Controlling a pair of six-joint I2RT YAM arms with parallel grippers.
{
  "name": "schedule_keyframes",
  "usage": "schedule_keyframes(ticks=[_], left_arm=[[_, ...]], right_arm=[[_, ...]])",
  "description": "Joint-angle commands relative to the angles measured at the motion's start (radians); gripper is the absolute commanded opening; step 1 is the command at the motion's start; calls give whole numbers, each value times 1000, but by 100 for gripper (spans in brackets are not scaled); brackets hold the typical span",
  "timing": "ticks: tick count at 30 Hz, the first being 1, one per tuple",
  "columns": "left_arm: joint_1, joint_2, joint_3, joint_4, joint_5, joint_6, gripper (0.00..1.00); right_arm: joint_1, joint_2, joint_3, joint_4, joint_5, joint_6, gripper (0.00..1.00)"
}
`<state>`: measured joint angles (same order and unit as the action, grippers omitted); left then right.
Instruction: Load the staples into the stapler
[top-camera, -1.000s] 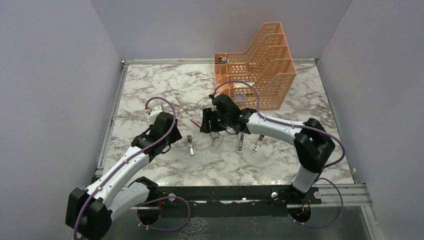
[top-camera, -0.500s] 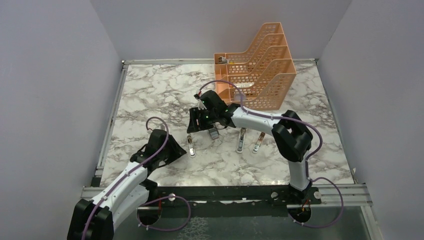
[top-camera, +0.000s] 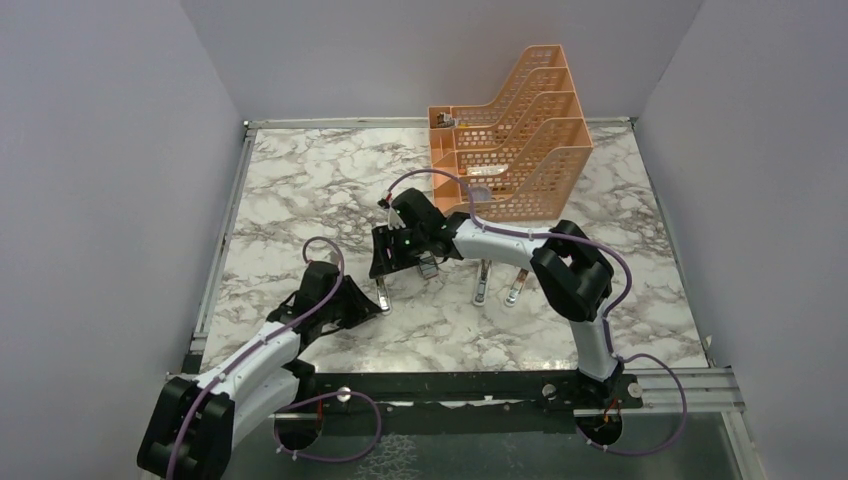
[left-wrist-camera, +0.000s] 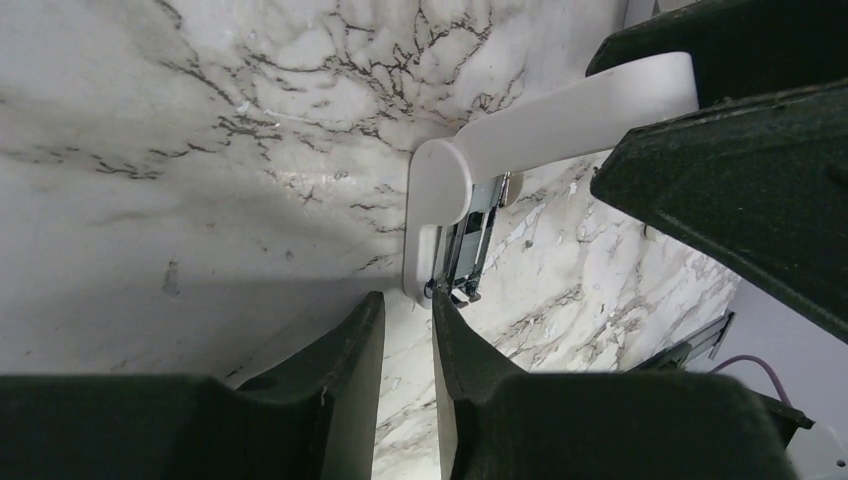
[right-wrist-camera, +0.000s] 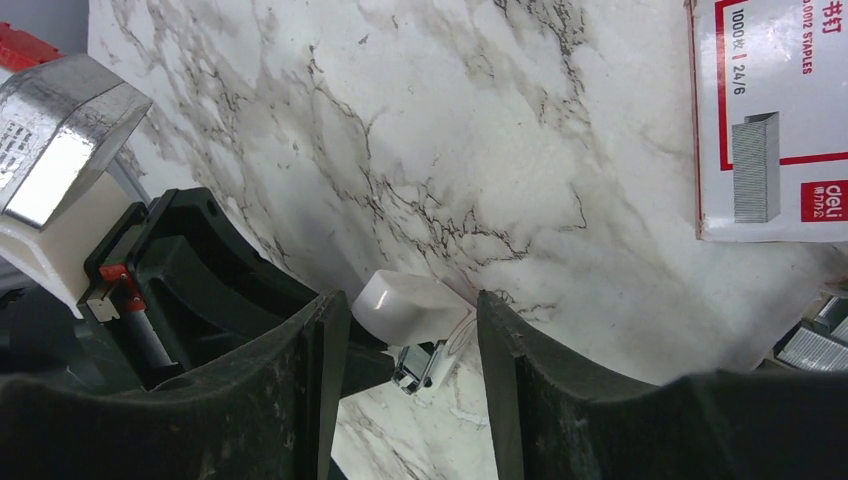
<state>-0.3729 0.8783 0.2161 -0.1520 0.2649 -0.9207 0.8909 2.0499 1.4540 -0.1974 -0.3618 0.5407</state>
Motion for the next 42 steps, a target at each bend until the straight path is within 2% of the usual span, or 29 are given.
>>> schedule_keyframes(ticks=[1, 6, 14, 32, 38, 42], left_arm=[[8, 43, -2, 65, 7, 24, 25], [8, 64, 27, 3, -33, 57, 19], [8, 114, 24, 7, -29, 61, 15], [8, 167, 72, -55, -114, 89, 14], [8, 189, 81, -46, -105, 101, 14], [8, 195, 83, -46, -105, 103, 14]], right_arm=[[5, 13, 24, 19, -35, -24, 53], [4, 2, 8, 18, -35, -30, 49], [17, -13, -3, -5, -17, -46, 45], [112, -118, -96, 17, 222, -75, 26], [141, -117, -107, 21, 304, -79, 27], [141, -105, -79, -8, 391, -25, 39]])
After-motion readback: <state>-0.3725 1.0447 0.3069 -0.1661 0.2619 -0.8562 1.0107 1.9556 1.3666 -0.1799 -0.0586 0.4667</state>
